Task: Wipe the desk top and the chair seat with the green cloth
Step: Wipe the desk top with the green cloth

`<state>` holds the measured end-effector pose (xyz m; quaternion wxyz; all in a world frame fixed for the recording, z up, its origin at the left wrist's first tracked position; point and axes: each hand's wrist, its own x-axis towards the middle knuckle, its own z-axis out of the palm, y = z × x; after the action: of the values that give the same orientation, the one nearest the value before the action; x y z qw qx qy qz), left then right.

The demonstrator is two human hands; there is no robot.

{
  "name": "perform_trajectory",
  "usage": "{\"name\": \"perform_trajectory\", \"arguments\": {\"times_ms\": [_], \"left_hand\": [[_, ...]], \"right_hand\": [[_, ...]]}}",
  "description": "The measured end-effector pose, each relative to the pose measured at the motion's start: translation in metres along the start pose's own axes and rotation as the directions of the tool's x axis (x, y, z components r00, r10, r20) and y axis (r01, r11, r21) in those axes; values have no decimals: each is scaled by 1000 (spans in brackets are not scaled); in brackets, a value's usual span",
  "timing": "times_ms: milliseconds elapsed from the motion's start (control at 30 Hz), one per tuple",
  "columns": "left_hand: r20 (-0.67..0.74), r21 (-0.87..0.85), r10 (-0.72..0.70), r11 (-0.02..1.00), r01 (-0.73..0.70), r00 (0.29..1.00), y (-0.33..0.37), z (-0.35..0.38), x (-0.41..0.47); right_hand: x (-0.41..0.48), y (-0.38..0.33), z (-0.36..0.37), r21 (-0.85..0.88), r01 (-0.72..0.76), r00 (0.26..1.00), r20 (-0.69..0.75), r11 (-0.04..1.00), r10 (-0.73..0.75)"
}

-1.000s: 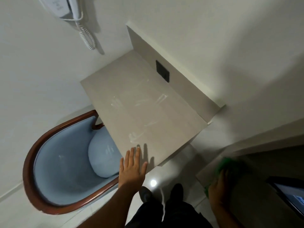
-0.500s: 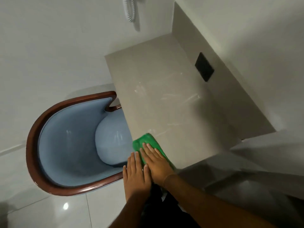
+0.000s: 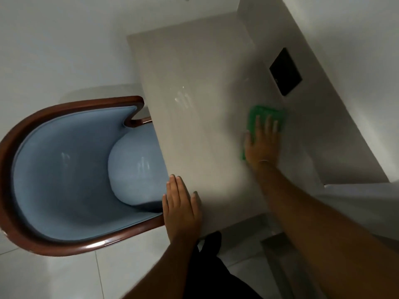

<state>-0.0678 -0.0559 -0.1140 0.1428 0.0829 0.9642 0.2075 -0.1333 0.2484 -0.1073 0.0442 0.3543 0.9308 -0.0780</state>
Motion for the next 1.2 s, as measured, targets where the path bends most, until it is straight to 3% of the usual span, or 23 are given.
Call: {"name": "perform_trajectory", "arguments": {"times_ms": [67,167,233,300,400,500,600,667,733,800,867,967,1200], "left_hand": [[-11,14,-10,1000,10,1000,-1,2,5],[-23,-2,-23,1000,23,999,-3,4,10],[-32,-37,-35,999,34,999,1,4,11],[-29,-72,-42,997,40,999,5,3,11],[-10,-176,-51,983,48,999,2,-3,13],[-25,-265,-73,962,64,997,-6,-11,19],[-21,-194,-25,981,20,999,-10,-15,22],[-25,-110,5,994,-8,1000,-6,-14,25],[-23,-65,-4,998,3,1000,2,-13,28],[-29,-61,-34,998,32,999,10,-12,31],[-36,-52,-58,997,56,998,15,-10,32],[-72,-23,-75,997,74,995,18,-5,37],[-132,15,-113,993,116,985,21,-5,88]], "right_hand": [[-8,49,-6,23,-114,993,24,993,114],[-51,66,-1,5,-93,996,6,996,93],[-100,47,12,-15,3,1000,0,1000,-3],[-158,12,29,0,207,977,59,978,-206],[-217,-56,51,72,479,861,158,875,-484],[-209,-90,52,150,551,802,177,821,-571],[-170,-72,41,161,592,777,145,790,-612],[-137,-42,31,139,518,840,104,844,-532],[-95,2,20,70,341,938,36,937,-344],[-62,57,4,18,129,991,25,991,-130],[-51,108,-9,18,13,998,63,1000,-14],[-65,145,-13,35,39,992,115,999,-43],[-82,111,-2,-9,-150,986,79,989,150]]}}
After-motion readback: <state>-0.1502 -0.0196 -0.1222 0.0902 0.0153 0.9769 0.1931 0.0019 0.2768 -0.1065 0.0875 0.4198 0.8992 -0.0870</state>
